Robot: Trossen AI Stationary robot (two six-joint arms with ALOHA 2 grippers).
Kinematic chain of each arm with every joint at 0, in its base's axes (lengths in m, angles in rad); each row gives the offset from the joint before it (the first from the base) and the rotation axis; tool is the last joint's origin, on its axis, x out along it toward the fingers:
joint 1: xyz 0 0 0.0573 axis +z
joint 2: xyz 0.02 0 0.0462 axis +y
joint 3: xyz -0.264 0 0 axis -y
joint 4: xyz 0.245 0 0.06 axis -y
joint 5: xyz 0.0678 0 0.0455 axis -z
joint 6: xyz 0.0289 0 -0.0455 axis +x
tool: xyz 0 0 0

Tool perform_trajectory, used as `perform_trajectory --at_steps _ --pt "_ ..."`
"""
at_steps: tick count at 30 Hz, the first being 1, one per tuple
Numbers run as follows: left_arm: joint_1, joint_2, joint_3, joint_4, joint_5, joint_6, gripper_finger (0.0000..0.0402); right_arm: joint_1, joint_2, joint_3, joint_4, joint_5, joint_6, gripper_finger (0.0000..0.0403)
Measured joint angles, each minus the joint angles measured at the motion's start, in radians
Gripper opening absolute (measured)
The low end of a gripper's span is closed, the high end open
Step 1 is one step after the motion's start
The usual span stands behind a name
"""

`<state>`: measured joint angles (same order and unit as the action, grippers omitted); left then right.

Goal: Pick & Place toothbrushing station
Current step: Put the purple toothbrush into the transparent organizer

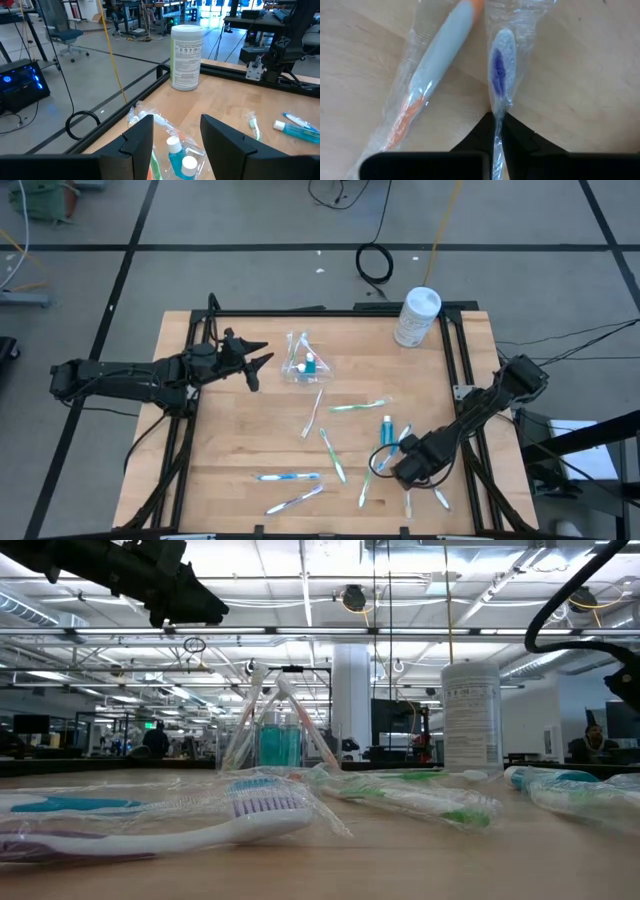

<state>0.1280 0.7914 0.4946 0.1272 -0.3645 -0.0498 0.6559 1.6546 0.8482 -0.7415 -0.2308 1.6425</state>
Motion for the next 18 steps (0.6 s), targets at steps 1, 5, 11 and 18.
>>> perform_trajectory --at_steps 1,5,11,18 --pt "0.000 0.000 0.000 0.000 0.000 0.000 0.0170 0.000 -0.015 0.000 -0.008 0.010 0.011 0.0022" --pt "0.000 0.000 0.000 0.000 0.000 0.000 0.0170 0.003 -0.095 -0.003 -0.034 0.094 0.040 0.0023" --pt "0.000 0.000 0.000 0.001 0.000 -0.005 0.0170 0.008 -0.256 -0.004 -0.074 0.310 -0.096 0.0006" --pt "0.000 0.000 0.000 0.004 0.000 -0.007 0.0170 -0.002 -0.445 -0.004 -0.071 0.641 -0.423 0.0006"
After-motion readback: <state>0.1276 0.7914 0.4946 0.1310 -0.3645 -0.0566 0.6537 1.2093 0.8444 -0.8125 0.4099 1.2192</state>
